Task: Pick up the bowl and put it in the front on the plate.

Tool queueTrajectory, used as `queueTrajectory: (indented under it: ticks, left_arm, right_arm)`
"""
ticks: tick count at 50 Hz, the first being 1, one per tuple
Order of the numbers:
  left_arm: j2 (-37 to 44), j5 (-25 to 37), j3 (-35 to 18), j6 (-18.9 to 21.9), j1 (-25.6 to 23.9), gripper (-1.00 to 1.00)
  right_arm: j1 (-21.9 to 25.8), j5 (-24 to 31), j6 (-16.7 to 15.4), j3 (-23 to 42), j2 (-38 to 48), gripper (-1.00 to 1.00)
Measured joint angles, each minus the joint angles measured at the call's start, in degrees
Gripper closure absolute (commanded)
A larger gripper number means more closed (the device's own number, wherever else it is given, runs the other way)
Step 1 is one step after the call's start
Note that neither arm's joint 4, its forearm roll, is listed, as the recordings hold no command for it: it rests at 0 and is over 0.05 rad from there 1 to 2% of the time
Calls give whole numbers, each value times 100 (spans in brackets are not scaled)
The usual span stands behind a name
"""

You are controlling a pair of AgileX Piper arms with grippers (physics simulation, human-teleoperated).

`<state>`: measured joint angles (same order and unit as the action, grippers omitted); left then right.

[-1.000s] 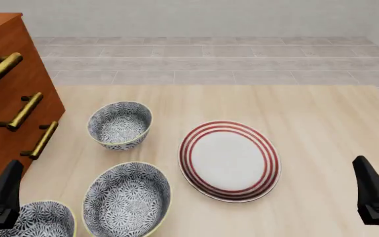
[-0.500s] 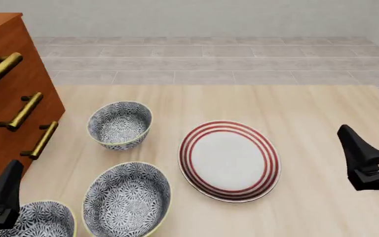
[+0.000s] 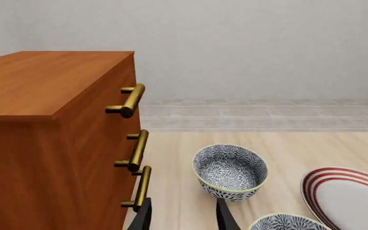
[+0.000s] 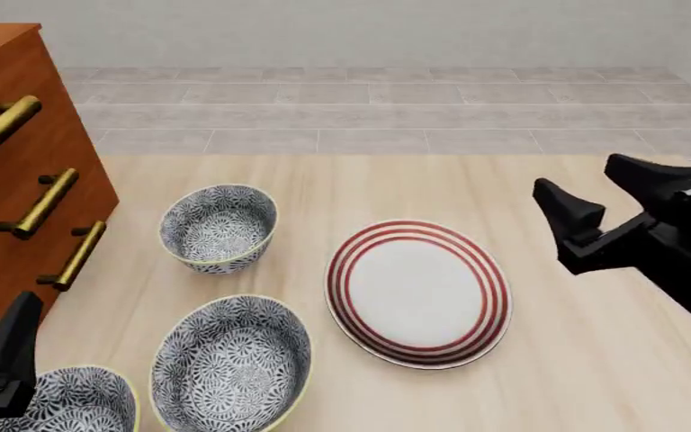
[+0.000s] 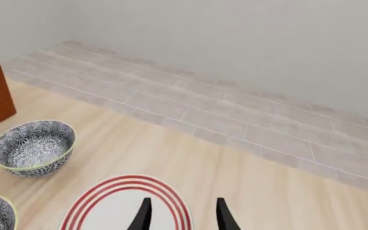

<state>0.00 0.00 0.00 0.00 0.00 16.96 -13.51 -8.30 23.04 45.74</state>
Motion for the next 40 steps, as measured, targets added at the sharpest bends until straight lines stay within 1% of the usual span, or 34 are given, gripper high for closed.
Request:
queueTrajectory:
  ticks: [6,21,40]
  left_arm:
    - [0,0,0,0,0,-100]
    - [0,0,0,0,0,-100]
    - [0,0,0,0,0,-100]
  right_arm:
    - [170,18,-30,349,500,-100]
    - [625,224,-277,1304,1591,-100]
    - [1143,816,-339,2727,2944,-100]
